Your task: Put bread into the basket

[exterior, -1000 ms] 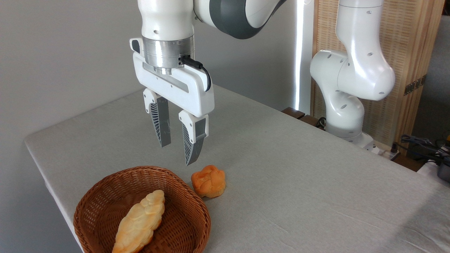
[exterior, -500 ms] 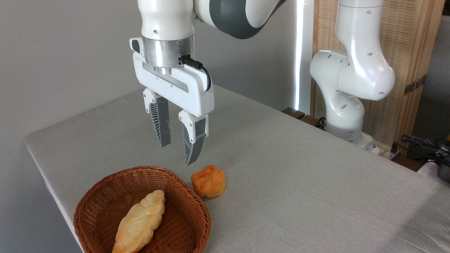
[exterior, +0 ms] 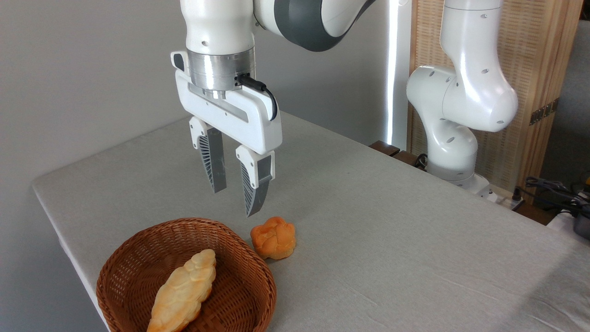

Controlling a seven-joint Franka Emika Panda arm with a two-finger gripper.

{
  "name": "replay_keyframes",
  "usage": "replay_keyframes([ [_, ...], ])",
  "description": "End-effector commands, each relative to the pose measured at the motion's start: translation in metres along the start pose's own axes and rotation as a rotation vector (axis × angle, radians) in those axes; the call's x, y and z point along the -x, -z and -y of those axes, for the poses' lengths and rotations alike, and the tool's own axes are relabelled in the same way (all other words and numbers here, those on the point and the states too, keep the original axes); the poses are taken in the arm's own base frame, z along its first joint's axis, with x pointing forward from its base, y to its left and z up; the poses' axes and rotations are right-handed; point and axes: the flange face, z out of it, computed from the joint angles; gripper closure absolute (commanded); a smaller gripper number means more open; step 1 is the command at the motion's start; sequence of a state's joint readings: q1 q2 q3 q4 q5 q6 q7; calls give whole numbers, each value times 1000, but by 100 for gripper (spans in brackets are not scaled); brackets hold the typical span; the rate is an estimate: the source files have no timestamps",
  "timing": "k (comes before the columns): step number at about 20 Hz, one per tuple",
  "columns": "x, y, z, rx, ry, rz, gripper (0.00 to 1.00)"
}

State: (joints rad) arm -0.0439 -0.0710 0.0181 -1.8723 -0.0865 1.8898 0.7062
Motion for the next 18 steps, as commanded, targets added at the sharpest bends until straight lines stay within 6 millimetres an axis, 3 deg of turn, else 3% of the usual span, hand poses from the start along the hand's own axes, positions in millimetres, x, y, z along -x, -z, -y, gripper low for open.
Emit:
replay_keyframes([
  [1,-1,-9,0,43,-36,30,0],
  [5,2,-20,-2,61,-41,51,0],
  [12,18,-63,-10,122,-98,117,0],
  [18,21,-83,-14,152,-116,148,0],
])
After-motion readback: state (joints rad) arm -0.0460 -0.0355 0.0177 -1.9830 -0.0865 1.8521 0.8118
